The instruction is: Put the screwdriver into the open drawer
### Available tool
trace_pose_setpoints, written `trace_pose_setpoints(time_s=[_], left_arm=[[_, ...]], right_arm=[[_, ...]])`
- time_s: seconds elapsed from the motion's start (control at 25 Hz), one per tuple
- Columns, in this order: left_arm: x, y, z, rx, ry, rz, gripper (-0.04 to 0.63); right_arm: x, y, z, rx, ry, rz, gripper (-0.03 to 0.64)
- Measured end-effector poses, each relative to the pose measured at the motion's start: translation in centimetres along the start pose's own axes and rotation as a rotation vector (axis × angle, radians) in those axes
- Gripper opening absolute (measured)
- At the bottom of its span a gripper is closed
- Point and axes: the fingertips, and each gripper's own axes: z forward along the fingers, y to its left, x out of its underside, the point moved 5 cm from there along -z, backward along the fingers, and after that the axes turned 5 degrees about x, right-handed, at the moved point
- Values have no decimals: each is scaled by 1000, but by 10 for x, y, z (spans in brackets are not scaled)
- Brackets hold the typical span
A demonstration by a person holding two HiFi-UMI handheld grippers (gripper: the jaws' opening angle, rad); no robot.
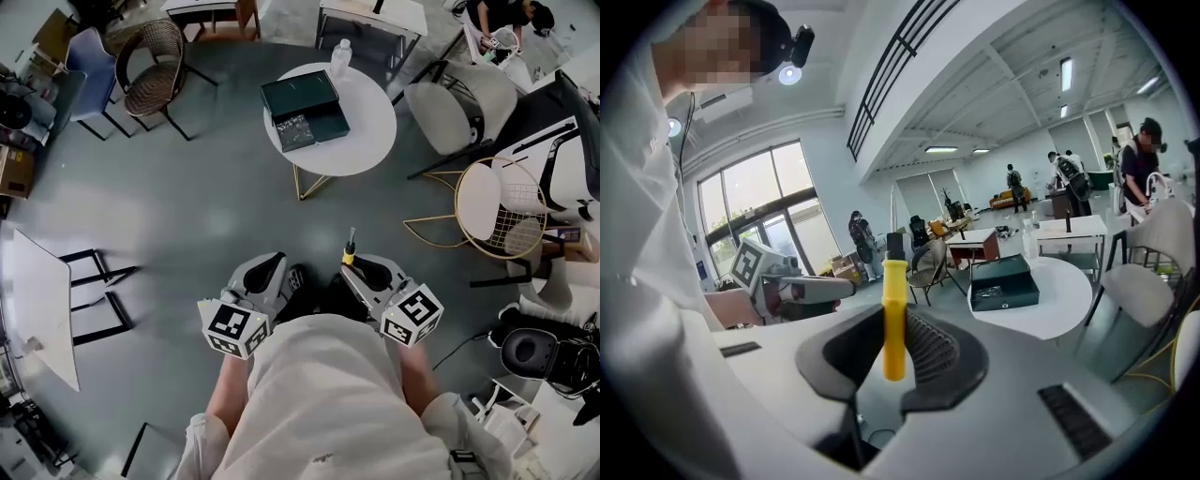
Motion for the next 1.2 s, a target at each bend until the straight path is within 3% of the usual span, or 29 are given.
trace_pose_setpoints(time_s=[0.28,0.48,0.6,1.2], left_arm=[[9,6,2,21,37,-9,12],[6,13,12,23,50,-16,12],[1,14,20,18,44,-19,12],[-63,26,103,-72,13,-4,12]], right_arm=[[4,-4,-4,68,-23,61,77],[6,-35,-9,182,-3,104,77],[-2,-55,-16,199,-13,106,77],[-75,-144,28,86,-60,74,78]])
